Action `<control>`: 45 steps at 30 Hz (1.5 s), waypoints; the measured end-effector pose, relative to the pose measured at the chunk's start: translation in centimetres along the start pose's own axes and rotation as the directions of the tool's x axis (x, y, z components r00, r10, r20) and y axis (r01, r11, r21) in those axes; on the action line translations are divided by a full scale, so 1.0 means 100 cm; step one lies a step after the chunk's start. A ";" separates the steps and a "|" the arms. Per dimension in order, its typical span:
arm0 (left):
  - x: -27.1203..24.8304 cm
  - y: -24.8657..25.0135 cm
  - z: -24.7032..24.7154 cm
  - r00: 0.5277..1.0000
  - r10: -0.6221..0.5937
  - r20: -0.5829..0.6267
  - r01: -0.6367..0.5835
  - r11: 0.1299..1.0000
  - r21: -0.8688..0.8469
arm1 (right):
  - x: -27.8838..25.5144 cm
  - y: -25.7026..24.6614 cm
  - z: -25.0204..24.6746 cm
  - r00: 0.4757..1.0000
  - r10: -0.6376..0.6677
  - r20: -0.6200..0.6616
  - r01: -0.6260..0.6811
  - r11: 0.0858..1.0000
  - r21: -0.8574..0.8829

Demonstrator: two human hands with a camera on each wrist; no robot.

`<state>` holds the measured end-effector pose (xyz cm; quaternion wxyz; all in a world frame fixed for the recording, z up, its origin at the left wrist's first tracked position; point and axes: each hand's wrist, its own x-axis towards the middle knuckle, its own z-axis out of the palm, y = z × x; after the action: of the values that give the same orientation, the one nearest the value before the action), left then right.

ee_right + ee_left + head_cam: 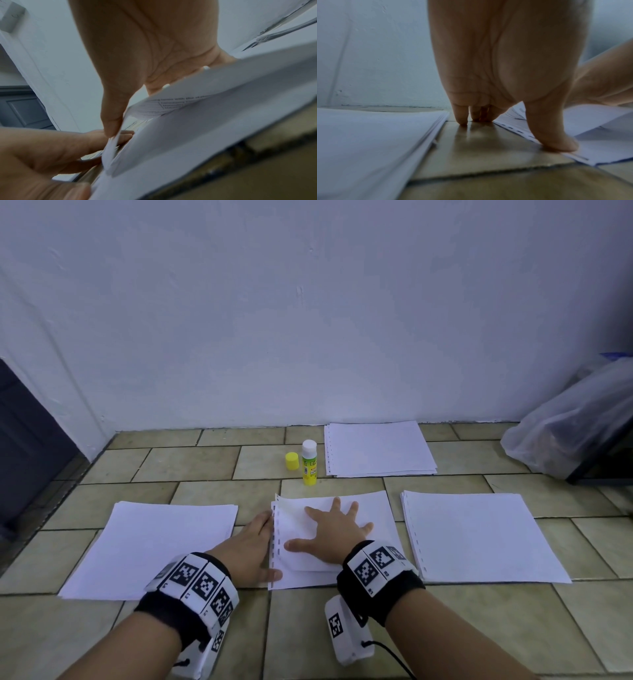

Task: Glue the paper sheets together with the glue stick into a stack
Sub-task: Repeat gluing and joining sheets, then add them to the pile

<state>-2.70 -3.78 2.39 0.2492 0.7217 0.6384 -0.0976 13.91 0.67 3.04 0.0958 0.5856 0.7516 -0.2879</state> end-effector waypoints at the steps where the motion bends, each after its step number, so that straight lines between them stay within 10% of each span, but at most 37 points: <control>1: 0.000 0.000 0.000 1.000 -0.001 0.000 0.001 1.000 0.000 | 0.000 0.000 -0.001 1.000 -0.001 0.004 0.001 1.000 -0.001; 45: 0.001 -0.014 -0.006 0.997 0.056 -0.053 -0.059 0.996 -0.065 | 0.001 0.004 -0.004 0.998 -0.016 0.057 0.018 0.999 -0.040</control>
<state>-4.12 -3.29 2.52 0.2592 0.7333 0.6265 -0.0507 14.35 1.07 3.21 0.1264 0.5689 0.7592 -0.2900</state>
